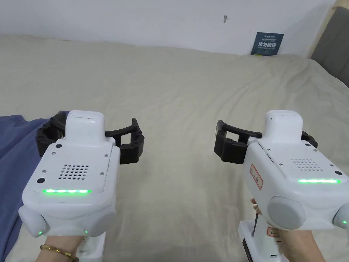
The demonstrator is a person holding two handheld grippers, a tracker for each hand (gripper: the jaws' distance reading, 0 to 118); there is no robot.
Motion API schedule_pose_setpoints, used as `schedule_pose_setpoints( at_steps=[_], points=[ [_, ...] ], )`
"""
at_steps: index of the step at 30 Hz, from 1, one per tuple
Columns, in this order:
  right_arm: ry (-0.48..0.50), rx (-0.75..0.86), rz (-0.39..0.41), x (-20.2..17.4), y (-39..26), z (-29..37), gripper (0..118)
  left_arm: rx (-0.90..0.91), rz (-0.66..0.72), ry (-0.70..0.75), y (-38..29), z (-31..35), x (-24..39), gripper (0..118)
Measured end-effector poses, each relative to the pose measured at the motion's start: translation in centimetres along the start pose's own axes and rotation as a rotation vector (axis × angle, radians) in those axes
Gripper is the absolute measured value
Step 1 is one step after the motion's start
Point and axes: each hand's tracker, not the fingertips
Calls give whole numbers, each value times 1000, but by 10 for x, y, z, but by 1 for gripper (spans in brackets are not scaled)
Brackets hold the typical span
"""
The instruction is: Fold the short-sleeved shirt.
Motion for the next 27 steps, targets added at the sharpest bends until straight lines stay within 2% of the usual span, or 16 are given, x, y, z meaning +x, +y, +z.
schedule_pose_setpoints(
  at_steps=[27],
  points=[
    [2,-13,3,2,-5,-1,118,2,0,-23,-2,0,5,118]
  ],
)
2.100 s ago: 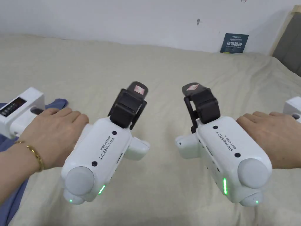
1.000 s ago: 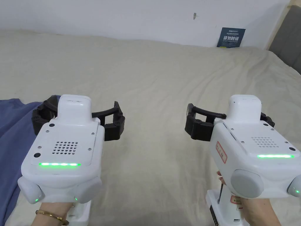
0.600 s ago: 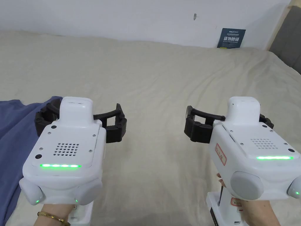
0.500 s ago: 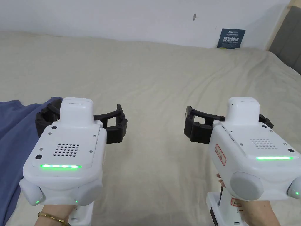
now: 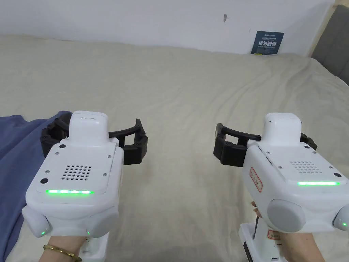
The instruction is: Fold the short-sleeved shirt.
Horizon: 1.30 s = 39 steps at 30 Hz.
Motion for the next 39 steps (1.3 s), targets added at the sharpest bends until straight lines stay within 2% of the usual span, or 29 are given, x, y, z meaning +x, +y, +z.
schedule_pose_setpoints(
  at_steps=[6,8,9,10,11,12,13,14,16,19,26,39],
  points=[
    [-16,-6,5,-1,1,1,118,-1,-1,-18,1,1,2,114],
    [-13,-10,3,0,2,2,118,-8,-6,-34,3,2,3,104],
    [-12,-11,1,0,2,3,116,-10,-7,-39,3,2,3,95],
    [-10,-8,-2,0,3,6,105,-12,-10,-47,5,3,4,74],
    [-6,-3,-2,0,5,8,83,-13,-15,-44,6,4,5,55],
    [-9,6,7,-2,6,9,45,-13,-21,-38,7,4,6,38],
    [-28,22,22,-4,7,10,27,-9,-32,-25,9,4,7,20],
    [-54,27,29,-6,7,10,26,-5,-41,-11,10,5,8,20],
    [-61,41,9,-7,9,11,25,-1,-46,-2,12,6,9,12],
    [-30,24,-13,-8,12,11,4,-16,-36,-19,16,6,6,0],
    [-21,9,-46,-6,9,9,2,-24,-20,-27,17,7,5,0],
    [-36,11,-28,-2,10,8,2,-30,2,-24,15,5,2,0]
  ],
)
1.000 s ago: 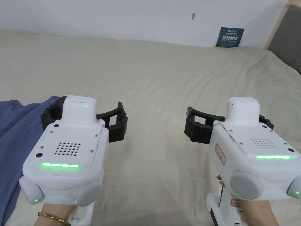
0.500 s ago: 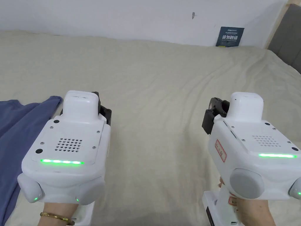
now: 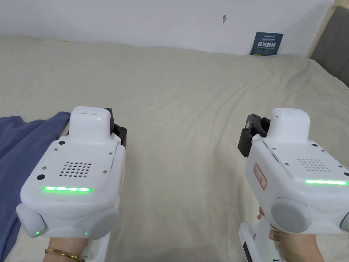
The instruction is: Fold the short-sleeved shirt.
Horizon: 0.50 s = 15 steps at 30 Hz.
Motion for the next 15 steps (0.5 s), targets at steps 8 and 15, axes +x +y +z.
schedule_pose_setpoints(
  at_steps=[8,15],
  points=[
    [2,-6,22,-1,0,-2,2,-8,1,-3,-3,-3,1,0],
    [13,-1,19,-3,3,-3,2,-16,4,-12,-6,-3,0,0]
  ],
)
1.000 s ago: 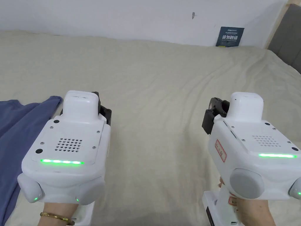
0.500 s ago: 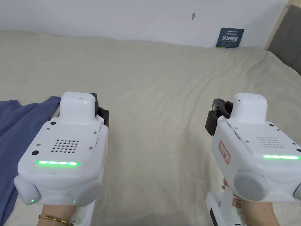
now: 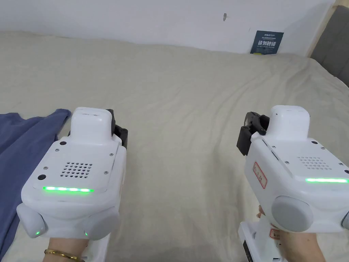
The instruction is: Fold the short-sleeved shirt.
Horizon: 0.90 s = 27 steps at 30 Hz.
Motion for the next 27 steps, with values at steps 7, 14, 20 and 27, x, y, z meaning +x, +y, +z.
schedule_pose_setpoints(
  at_steps=[7,14,20,27],
  points=[
    [7,-4,1,-2,1,1,2,-2,3,5,0,1,-1,0],
    [12,-7,0,0,0,2,2,1,9,7,1,2,-2,0],
    [16,-11,3,-2,0,2,2,0,11,5,1,2,-2,0],
    [70,-9,36,-21,4,-3,2,3,32,41,2,10,-16,0]
  ],
)
